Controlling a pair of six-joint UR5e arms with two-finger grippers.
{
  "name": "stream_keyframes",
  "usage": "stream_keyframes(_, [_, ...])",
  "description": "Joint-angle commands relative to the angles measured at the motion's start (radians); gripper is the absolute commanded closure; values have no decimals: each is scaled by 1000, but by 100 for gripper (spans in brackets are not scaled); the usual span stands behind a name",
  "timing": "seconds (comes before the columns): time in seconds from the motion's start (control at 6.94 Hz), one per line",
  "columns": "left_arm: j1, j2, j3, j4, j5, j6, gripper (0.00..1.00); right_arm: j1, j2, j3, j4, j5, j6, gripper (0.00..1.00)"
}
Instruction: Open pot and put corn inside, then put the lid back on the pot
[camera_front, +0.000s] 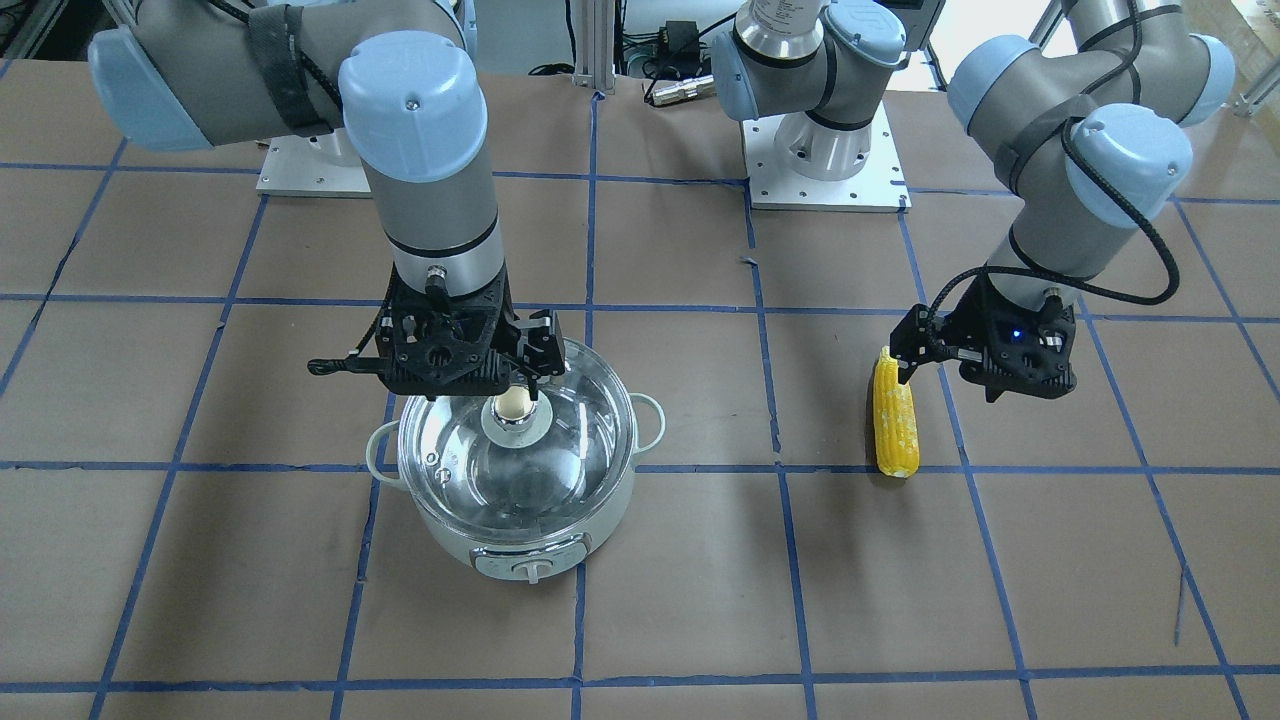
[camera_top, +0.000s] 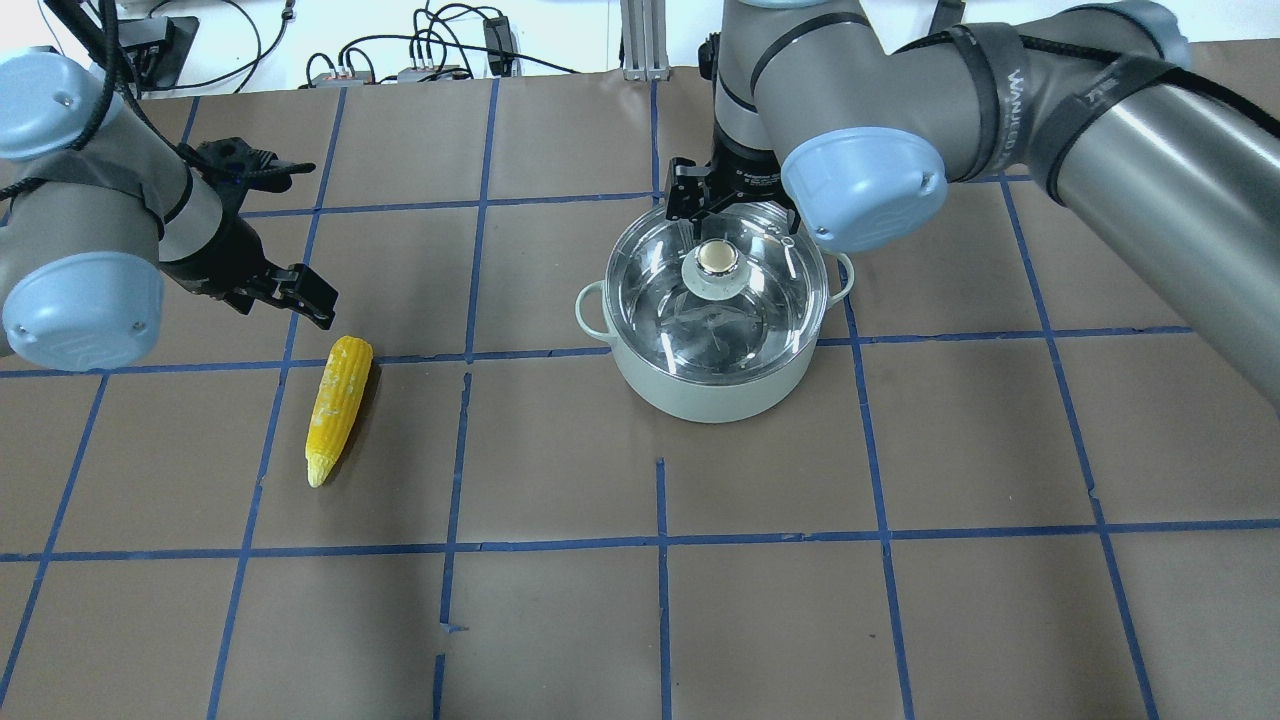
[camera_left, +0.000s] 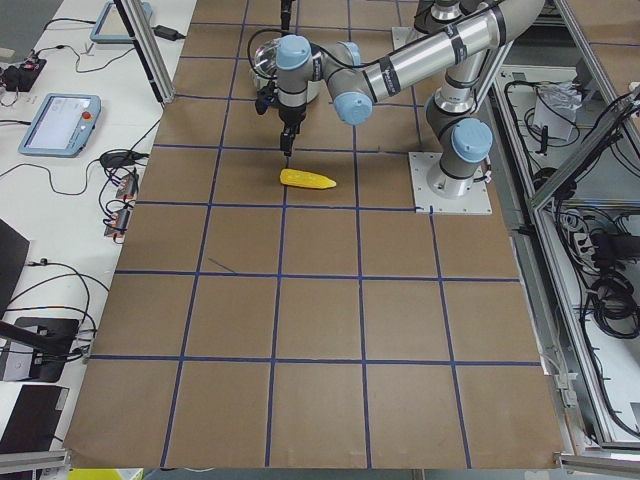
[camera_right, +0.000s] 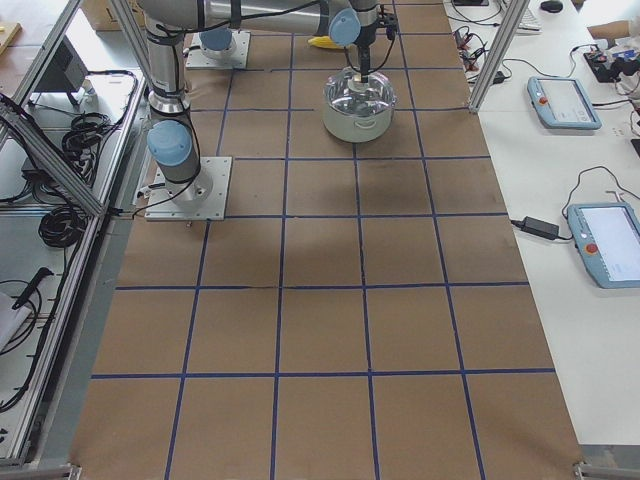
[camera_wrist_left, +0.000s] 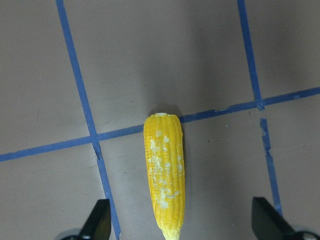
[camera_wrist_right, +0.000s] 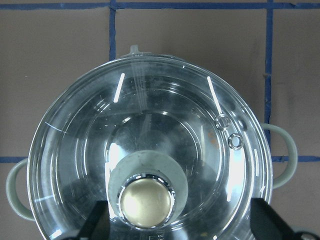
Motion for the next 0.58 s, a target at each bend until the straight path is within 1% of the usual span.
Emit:
stream_keyframes(0.0, [46, -21, -23, 35, -19, 139, 0, 23, 41, 2, -42, -1, 18, 2])
stream_keyframes(0.14, [71, -22, -55, 40, -91, 147, 0, 25, 48, 5, -55, -1, 18, 3])
stream_keyframes(0.43, [69, -19, -124, 109, -93, 97, 0, 25, 49, 8, -55, -2, 15, 9])
